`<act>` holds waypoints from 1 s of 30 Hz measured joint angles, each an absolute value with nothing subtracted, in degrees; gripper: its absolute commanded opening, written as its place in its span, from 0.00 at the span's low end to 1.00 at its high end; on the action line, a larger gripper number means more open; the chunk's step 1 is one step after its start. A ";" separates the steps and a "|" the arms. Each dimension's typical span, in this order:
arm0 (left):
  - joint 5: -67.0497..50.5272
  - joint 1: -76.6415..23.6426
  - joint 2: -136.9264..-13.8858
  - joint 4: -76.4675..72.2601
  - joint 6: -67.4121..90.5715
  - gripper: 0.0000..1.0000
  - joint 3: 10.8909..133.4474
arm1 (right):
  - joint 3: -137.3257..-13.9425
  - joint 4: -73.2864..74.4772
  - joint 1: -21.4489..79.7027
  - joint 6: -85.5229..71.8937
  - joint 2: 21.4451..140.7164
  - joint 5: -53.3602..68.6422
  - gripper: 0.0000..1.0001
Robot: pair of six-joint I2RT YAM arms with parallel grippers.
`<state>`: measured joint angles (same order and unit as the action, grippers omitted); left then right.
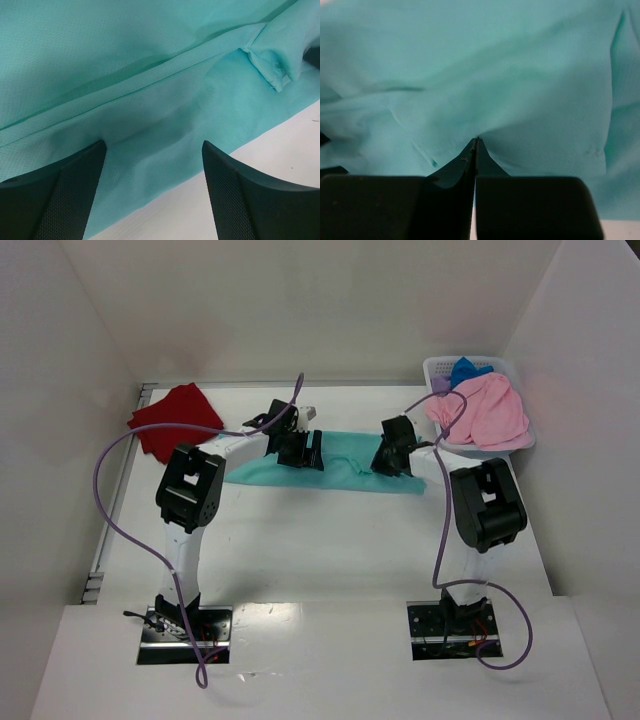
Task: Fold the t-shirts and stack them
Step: Fold the other side of the tshirt into a rectangle
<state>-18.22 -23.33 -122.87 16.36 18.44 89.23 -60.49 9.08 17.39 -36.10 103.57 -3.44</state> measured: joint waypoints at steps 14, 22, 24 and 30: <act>-18.22 -23.33 -122.87 15.88 19.07 0.86 88.99 | -66.94 10.11 17.39 -35.16 104.95 -5.93 0.52; -18.24 -23.33 -122.87 15.77 19.66 0.86 88.92 | -65.73 14.31 17.39 -39.24 96.60 -6.39 0.53; -18.24 -23.33 -122.87 15.73 19.68 0.86 88.92 | -64.90 14.31 17.39 -40.34 94.98 -6.11 0.53; -18.26 -23.33 -122.87 15.66 19.66 0.86 88.88 | -60.51 15.27 17.37 -43.75 94.63 -4.01 0.53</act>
<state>-18.26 -23.33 -122.87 15.66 19.66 88.88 -60.51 15.27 17.37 -43.75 94.63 -4.01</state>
